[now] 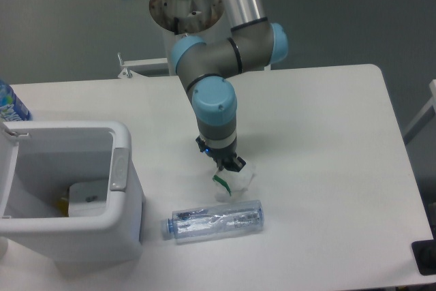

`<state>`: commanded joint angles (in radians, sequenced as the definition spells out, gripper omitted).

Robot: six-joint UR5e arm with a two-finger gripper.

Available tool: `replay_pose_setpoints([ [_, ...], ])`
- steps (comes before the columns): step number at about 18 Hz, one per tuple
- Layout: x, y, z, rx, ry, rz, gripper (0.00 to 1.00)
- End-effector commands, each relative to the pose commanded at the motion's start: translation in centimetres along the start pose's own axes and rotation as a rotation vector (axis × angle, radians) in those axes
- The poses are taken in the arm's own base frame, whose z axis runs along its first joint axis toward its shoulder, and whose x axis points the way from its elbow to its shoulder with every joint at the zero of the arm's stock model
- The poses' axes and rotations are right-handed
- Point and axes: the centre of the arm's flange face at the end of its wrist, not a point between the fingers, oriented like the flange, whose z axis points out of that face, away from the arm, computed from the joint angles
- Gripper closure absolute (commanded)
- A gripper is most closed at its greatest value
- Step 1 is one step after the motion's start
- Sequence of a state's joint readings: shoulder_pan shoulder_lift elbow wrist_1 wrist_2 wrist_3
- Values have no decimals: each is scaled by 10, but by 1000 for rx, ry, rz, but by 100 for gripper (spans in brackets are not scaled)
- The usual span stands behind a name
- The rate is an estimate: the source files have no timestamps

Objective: Place the trash in the trash can
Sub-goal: 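Close the gripper on the plastic bag and lift it, then carry the bag over the white trash bin and release it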

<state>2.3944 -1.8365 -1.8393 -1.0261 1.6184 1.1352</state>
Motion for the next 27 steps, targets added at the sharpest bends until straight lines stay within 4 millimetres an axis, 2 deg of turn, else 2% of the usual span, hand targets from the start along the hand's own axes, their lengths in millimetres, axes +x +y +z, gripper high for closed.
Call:
replay_pose_setpoints([
  [2,-4,7,-40,42,-40,-28,100],
  [5,-19,23,-130,237,-102,-141,100],
  [7,-24,23,-184,413,-105,-279,100],
  [10,-32,14,-241,624,-41,-487,100],
  [12,-30,5,-271,690,-21,-586,100],
  [15,-12,-24,-285,749,11,-647,100],
  [18,26,-67,-291,777,52,-624,100],
  [19,32,-73,-292,781,57,-618,100],
  [24,69,-120,-287,798,94,-544,100],
  [26,92,-144,-280,791,116,-492,100],
  [27,98,-148,-275,782,120,-473,92],
])
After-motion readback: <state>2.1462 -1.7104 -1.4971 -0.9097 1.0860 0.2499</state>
